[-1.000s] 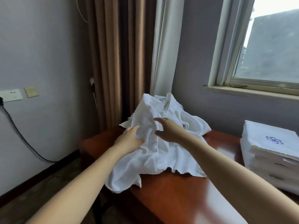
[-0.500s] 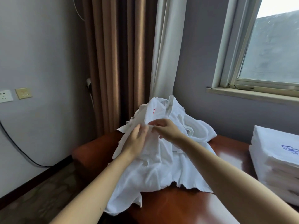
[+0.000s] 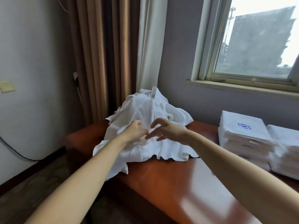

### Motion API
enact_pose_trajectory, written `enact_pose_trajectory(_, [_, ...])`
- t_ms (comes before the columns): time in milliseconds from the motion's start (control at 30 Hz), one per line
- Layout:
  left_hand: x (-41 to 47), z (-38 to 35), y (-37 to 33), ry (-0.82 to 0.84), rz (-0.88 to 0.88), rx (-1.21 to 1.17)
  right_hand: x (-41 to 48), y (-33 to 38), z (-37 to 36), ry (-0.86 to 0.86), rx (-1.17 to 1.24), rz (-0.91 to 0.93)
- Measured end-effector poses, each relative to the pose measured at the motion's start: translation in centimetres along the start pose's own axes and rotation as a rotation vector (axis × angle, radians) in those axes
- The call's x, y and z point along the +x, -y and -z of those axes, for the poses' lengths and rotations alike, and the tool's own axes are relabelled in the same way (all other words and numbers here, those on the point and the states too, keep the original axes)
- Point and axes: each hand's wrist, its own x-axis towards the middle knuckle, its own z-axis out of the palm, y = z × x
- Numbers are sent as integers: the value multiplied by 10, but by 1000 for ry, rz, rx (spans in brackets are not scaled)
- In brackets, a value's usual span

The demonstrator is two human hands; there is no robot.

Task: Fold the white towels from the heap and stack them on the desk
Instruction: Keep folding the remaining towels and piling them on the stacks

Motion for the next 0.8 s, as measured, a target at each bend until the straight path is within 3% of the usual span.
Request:
enact_pose_trajectory(100, [-5, -5, 16, -116, -35, 320, -4, -8, -10, -78, -241, 3])
enact_pose_trajectory(233, [-4, -6, 29, -234, -18, 612, 7, -13, -9, -195, -385, 87])
enact_pose_trajectory(433, [13, -17, 33, -331, -33, 685, 40, -7, -3, -262, -536, 159])
enact_pose_trajectory(567, [20, -17, 36, -372, -152, 692, 56, -7, 3, -186, -776, 170])
enact_pose_trajectory(633, [19, -13, 37, -333, -226, 609, 60, -9, 7, -142, -881, 159])
enact_pose_trajectory(700, [12, -7, 33, -306, -274, 262, 64, -10, 11, -126, -977, 179])
enact_pose_trajectory(800, [1, 5, 18, -441, -421, -99, 66, -12, 19, -218, -969, 279])
